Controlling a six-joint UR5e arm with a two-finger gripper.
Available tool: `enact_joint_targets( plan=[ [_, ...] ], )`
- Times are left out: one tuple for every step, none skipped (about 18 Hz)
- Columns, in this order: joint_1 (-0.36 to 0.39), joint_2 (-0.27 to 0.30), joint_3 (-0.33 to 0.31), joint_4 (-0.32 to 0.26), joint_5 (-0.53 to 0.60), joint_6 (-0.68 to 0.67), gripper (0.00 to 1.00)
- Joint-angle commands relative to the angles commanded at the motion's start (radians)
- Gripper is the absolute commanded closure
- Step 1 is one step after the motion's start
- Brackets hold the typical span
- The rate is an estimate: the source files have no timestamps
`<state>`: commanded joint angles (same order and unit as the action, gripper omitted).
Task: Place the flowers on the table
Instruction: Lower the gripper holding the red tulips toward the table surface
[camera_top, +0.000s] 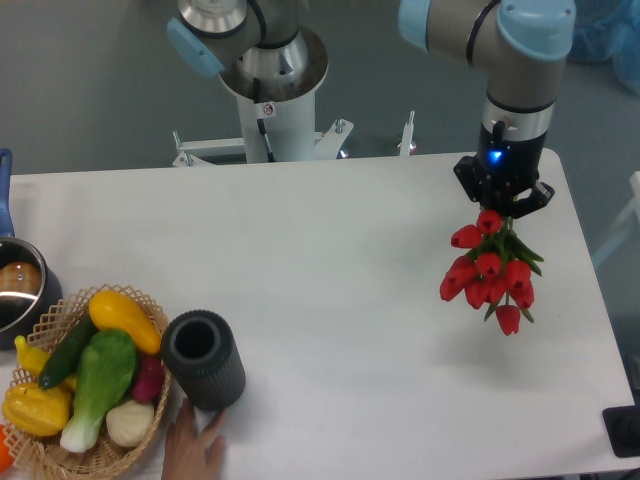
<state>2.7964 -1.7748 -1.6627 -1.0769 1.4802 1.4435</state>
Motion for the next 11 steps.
enact_joint_targets(
  plan=[
    [0.0, 0.002, -0.003, 0.002, 0.006, 0.009, 1.0],
    [0.0, 0.002, -0.003, 0.002, 0.006, 0.009, 1.0],
    [0.0, 0.0, -0.003, -0.001, 0.006, 0.009, 1.0],
    [-0.002, 0.0, -0.003, -0.006, 0.008, 0.009, 1.0],
    [-0.002, 0.0, -0.008, -0.005, 0.009, 0.003, 1.0],
    [-0.003, -0.003, -0.011, -0.005, 0.011, -0.001, 1.0],
    [-0.003, -0.008, -0.015, -0.003, 0.011, -0.002, 1.0],
    [0.0, -0.014, -0.015, -0.005, 0.011, 0.002, 1.0],
    [0.003, -0.031, -0.017, -0.002, 0.009, 0.005, 1.0],
    [-0.001, -0.047, -0.022, 0.002, 0.011, 0.003, 1.0],
    [-0.009, -0.078, -0.022, 0.009, 0.012, -0.001, 1.0]
  ],
)
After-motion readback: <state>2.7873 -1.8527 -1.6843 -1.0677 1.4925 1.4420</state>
